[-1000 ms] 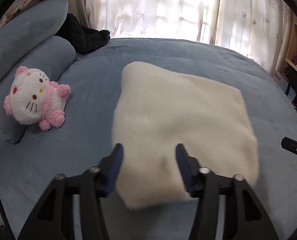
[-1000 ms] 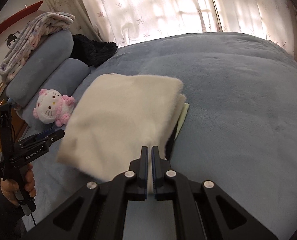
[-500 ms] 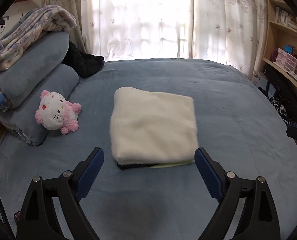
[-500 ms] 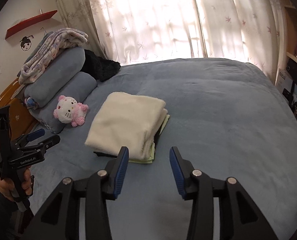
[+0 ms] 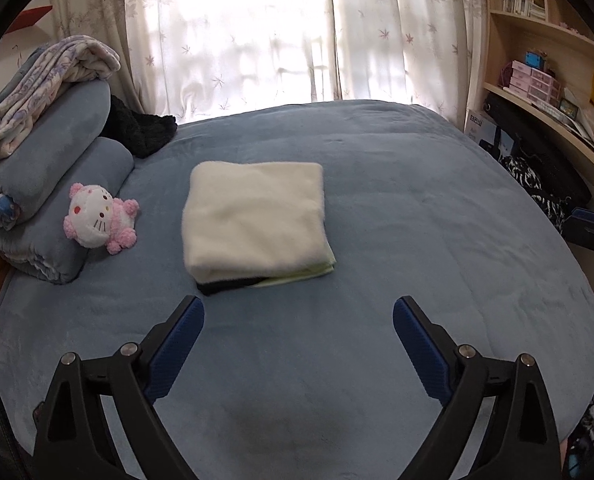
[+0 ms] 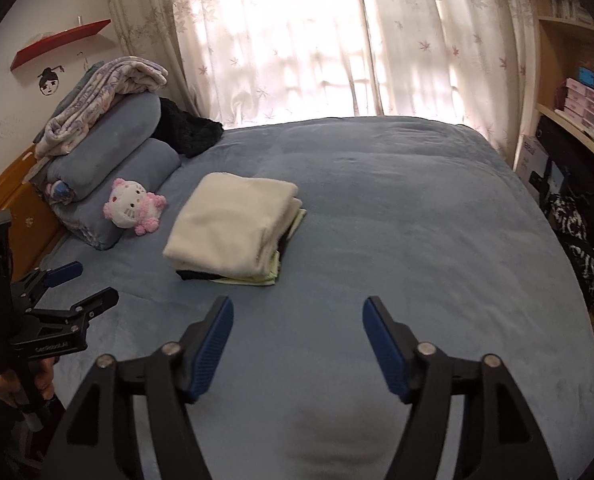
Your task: Fold large clothes
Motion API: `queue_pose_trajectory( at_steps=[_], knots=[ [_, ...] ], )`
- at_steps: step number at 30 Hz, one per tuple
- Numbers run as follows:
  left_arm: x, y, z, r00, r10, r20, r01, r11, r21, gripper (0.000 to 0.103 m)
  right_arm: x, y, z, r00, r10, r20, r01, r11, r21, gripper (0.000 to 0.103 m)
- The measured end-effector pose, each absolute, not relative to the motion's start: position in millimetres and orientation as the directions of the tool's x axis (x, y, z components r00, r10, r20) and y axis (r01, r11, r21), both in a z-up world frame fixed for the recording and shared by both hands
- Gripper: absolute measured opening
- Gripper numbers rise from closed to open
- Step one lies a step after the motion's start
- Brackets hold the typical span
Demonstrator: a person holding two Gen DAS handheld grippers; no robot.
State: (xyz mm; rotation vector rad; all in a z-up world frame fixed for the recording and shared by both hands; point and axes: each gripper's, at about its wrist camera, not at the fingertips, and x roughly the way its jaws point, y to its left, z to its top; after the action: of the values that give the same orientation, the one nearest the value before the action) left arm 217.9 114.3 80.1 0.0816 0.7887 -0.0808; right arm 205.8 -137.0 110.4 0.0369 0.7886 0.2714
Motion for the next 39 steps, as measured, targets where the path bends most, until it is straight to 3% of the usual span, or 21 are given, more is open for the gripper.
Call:
queue_pose_trajectory(
  at_steps=[9,16,39],
  knots=[
    [160.1,77.1,11.1,0.676,-0.045,-0.736,0.012,0.999,-0.05,0.095,159.0,-142.1,26.2,0.625,0.194,-0.756,-0.144,0.981,0.132,0.07],
    [123.8,51.3,-39.2,0.627,-0.02,-0.779,-0.013,0.999,-0.036,0.095,115.0,-135.6,-19.4,0.602,0.183,-0.777,-0.13,0.983,0.13,0.07],
    [86.5,48.6,-3.6,0.679,-0.038,-0.733,-0.005,0.998,-0.056,0.095,75.6,-132.6,-1.3,0.636,0.261,-0.726,-0.146,0.965,0.219,0.07]
  ],
)
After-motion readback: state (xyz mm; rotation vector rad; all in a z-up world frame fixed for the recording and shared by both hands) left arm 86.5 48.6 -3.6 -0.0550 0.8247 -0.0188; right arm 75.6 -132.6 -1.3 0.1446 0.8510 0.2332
